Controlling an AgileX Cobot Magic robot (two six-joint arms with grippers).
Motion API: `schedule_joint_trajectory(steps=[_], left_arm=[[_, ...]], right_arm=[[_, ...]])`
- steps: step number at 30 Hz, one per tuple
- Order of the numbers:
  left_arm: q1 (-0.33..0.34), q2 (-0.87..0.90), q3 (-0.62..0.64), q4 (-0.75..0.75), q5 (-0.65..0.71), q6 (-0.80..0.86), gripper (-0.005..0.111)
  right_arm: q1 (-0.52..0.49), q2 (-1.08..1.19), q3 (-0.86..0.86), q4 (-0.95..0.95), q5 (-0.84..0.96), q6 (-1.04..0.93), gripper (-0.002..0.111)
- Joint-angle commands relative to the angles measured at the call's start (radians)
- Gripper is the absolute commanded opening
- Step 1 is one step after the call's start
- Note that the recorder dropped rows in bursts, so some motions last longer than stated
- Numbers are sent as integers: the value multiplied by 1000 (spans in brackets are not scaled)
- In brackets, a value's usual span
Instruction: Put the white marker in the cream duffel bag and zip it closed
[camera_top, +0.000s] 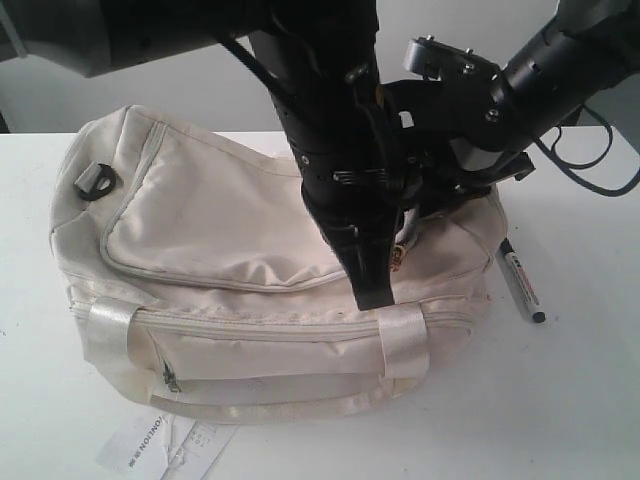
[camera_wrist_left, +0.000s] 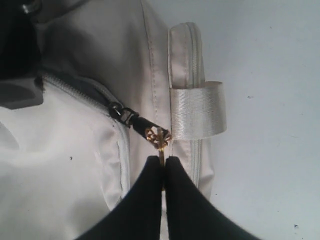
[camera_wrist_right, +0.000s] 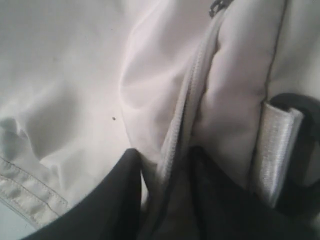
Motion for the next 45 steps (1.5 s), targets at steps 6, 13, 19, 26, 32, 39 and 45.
schedule_joint_trajectory(steps=[6,13,19,26,32,39,45], left_arm=[[-5,-17,-1,-18,25,-7,0],[-5,-17,-1,-15,108,-7,0],[-5,-17,-1,-12,142,-7,0],[-5,-17,-1,-12,142,-7,0],[-5,-17,-1,-12,142,-7,0],[-5,-17,-1,-12,142,-7,0],[-5,-17,2,11,142,-5,0]], right_arm=[[1,2,4,-13,-35,-39,0],[1,2,4,-29,-66,-39,0],[-1,2,4,-46,-71,-39,0],[-1,2,4,-47,-75,-39,0],[-1,2,1,-47,-75,-39,0],[-1,0,-2,-80,-79,-37,0],[-1,-8,-2,-93,-79,-37,0]])
